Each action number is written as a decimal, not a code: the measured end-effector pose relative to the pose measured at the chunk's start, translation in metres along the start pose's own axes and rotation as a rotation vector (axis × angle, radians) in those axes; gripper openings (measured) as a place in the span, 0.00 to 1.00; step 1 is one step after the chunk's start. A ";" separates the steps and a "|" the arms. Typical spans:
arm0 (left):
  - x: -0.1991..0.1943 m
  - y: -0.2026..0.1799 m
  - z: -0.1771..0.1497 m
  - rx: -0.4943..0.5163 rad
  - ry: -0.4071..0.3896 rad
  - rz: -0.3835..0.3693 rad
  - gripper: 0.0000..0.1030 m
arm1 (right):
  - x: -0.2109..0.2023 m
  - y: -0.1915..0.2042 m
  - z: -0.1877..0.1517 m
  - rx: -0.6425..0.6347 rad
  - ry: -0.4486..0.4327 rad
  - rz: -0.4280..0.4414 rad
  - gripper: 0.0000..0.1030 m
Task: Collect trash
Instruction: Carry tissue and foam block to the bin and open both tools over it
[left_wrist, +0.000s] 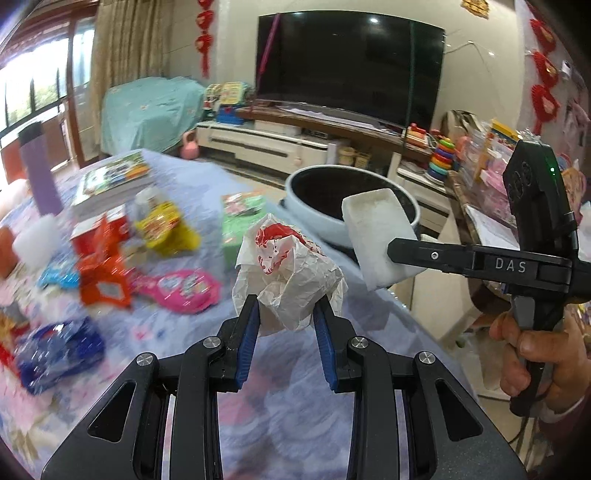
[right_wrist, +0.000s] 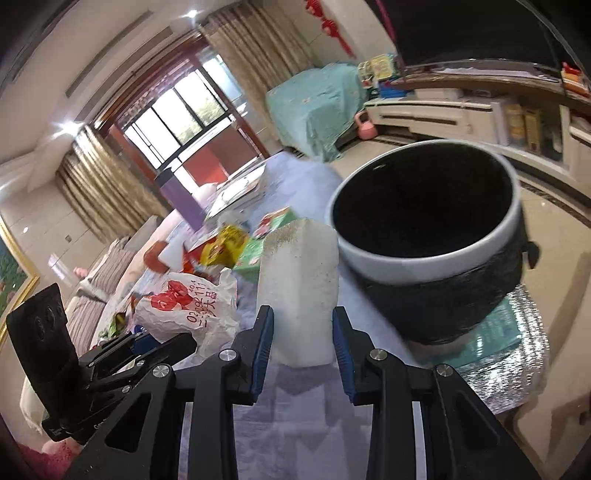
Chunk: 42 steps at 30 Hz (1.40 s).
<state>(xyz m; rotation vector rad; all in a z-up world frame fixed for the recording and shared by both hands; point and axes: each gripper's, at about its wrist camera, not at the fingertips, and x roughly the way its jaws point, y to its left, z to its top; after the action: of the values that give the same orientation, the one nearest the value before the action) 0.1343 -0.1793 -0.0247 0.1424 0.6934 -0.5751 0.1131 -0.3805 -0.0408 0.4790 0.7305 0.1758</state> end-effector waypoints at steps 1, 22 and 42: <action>0.002 -0.004 0.003 0.008 -0.001 -0.006 0.28 | -0.002 -0.003 0.002 0.004 -0.005 -0.006 0.32; 0.059 -0.046 0.073 0.057 0.036 -0.064 0.28 | -0.020 -0.049 0.049 0.006 -0.092 -0.120 0.32; 0.109 -0.051 0.103 0.028 0.095 -0.100 0.30 | -0.008 -0.075 0.078 0.004 -0.061 -0.164 0.32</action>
<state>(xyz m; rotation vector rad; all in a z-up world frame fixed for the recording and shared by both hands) 0.2324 -0.3032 -0.0121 0.1628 0.7878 -0.6772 0.1589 -0.4768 -0.0217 0.4247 0.7068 0.0057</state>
